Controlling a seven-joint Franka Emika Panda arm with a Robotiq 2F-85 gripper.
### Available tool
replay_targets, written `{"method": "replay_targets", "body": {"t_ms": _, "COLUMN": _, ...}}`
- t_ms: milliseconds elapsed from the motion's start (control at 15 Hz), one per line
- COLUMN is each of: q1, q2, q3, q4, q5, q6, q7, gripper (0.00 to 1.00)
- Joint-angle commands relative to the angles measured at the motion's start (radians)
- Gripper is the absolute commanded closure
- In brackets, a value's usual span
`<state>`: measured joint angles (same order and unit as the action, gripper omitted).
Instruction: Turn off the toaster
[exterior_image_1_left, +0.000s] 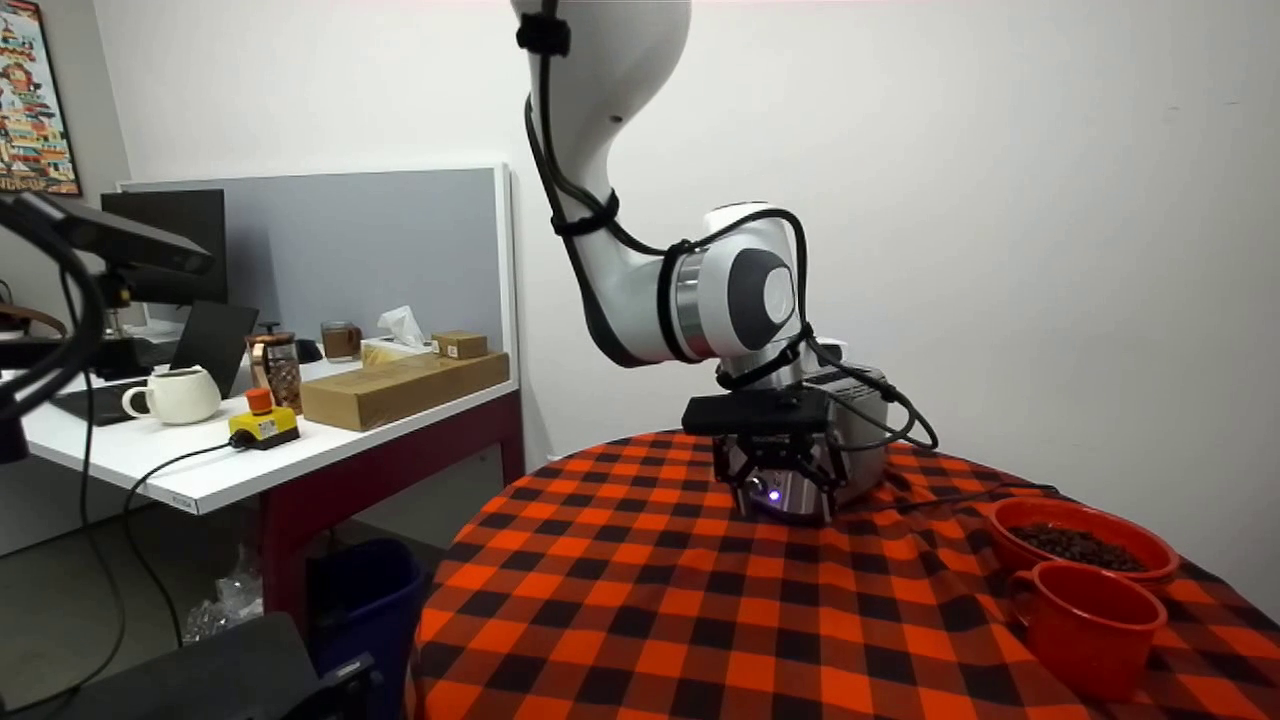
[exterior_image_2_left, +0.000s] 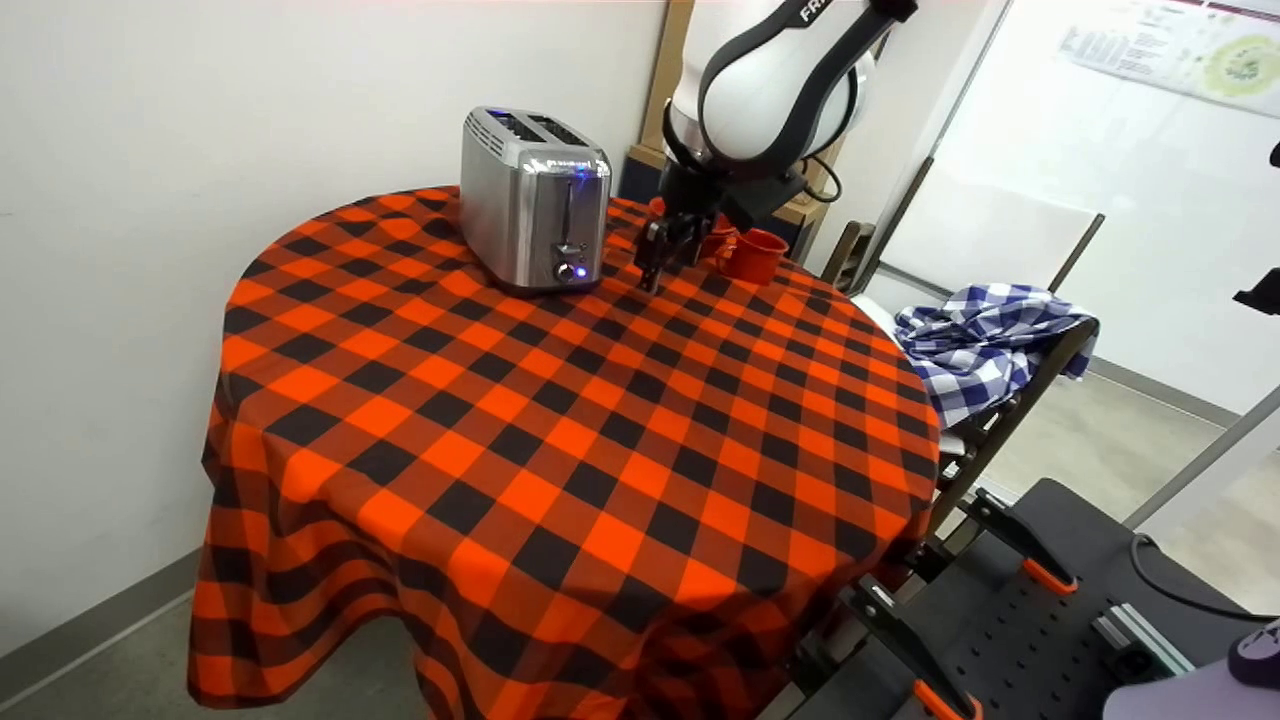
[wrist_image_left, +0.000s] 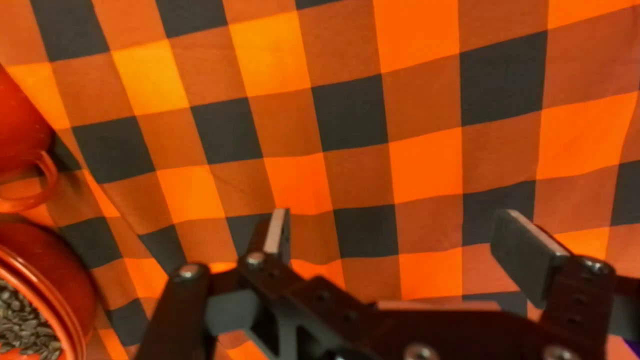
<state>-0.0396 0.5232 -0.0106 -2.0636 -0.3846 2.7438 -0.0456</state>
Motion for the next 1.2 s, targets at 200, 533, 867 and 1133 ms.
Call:
{"method": "replay_targets", "body": {"t_ms": 200, "q1": 0.031, "q2": 0.053, "q3": -0.044, "q4": -0.021, "q5": 0.040, "q6": 0.226, "q7": -0.017, "gripper": 0.00}}
{"method": "replay_targets", "body": {"t_ms": 533, "q1": 0.039, "q2": 0.094, "q3": -0.036, "q4": -0.003, "q5": 0.092, "q6": 0.314, "q7": -0.023, "gripper": 0.00}}
{"method": "replay_targets", "body": {"t_ms": 867, "q1": 0.089, "q2": 0.136, "q3": -0.076, "q4": 0.031, "q5": 0.105, "q6": 0.354, "q7": -0.010, "gripper": 0.00}}
{"method": "replay_targets", "body": {"t_ms": 1133, "q1": 0.131, "q2": 0.174, "q3": -0.123, "q4": 0.069, "q5": 0.118, "q6": 0.385, "q7": 0.005, "gripper": 0.00}}
